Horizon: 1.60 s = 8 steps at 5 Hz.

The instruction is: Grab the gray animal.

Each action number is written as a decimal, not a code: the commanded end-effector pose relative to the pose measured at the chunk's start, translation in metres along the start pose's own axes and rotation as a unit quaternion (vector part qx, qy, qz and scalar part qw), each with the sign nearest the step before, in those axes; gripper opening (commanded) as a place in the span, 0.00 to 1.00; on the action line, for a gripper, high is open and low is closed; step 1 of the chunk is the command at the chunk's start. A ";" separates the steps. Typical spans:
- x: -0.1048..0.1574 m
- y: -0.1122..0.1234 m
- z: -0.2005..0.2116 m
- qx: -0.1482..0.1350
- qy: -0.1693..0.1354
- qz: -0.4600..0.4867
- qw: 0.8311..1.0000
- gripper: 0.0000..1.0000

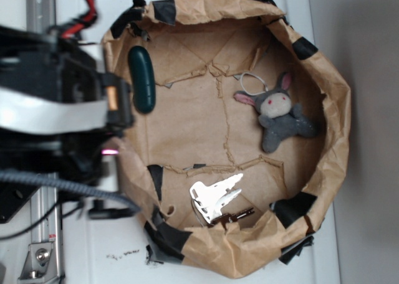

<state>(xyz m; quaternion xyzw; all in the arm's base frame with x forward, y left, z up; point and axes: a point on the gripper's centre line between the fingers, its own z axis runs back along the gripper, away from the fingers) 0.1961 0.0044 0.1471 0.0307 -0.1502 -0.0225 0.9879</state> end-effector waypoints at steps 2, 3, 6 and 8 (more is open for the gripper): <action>0.075 0.014 -0.051 0.014 -0.131 -0.115 0.985 1.00; 0.081 0.024 -0.058 0.016 -0.121 -0.112 0.986 1.00; 0.096 0.016 -0.111 0.009 -0.102 -0.189 0.977 1.00; 0.111 0.005 -0.148 0.012 -0.094 -0.238 0.967 1.00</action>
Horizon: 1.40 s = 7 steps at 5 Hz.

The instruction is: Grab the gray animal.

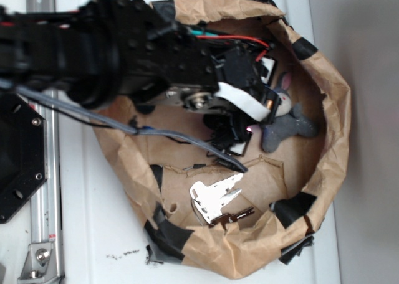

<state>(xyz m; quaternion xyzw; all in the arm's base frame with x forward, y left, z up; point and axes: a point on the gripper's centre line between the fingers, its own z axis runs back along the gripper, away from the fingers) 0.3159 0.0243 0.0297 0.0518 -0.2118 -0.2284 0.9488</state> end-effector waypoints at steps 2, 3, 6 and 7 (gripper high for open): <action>0.040 0.014 -0.006 0.014 0.001 -0.007 1.000 0.00; 0.046 0.018 0.012 0.008 0.018 0.035 0.999 0.00; 0.046 0.012 0.130 0.025 0.056 0.186 0.981 0.00; 0.035 0.006 0.151 0.056 0.131 0.244 0.959 0.00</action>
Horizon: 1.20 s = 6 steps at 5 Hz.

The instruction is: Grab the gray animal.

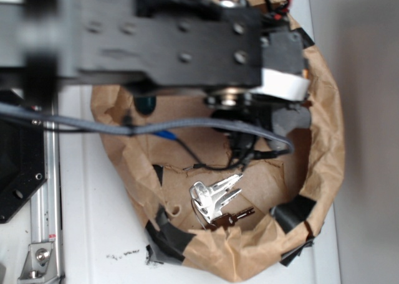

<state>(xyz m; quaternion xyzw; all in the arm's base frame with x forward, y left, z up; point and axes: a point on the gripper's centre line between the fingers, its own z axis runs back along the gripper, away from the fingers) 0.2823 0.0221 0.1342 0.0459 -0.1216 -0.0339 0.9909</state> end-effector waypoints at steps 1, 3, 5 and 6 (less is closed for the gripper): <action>-0.004 -0.010 0.058 0.057 0.078 0.110 0.989 0.40; -0.010 -0.010 0.051 0.022 0.052 0.169 0.984 0.00; -0.009 -0.002 0.027 0.026 0.091 0.189 0.977 1.00; -0.014 0.011 -0.001 0.025 0.114 0.275 0.954 1.00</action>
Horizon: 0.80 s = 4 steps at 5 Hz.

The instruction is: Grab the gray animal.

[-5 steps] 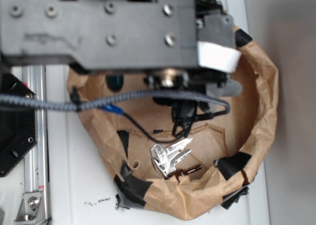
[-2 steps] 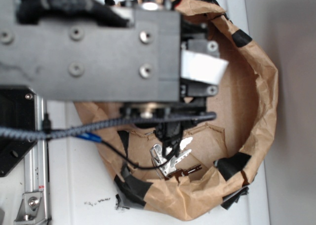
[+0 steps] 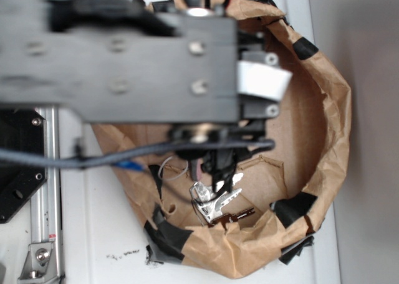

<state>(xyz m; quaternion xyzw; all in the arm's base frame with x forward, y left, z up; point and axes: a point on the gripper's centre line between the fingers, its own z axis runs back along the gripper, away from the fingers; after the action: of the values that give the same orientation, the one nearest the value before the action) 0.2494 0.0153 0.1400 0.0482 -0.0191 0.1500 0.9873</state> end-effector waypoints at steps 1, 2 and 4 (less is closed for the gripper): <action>0.018 0.022 -0.041 -0.028 0.010 0.225 0.974 1.00; 0.012 0.025 -0.069 -0.055 0.024 0.313 0.948 1.00; 0.013 -0.010 -0.113 -0.116 0.055 0.275 0.953 1.00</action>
<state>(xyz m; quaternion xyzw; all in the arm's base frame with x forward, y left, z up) 0.2536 0.0163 0.0172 -0.0816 0.0143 0.4133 0.9068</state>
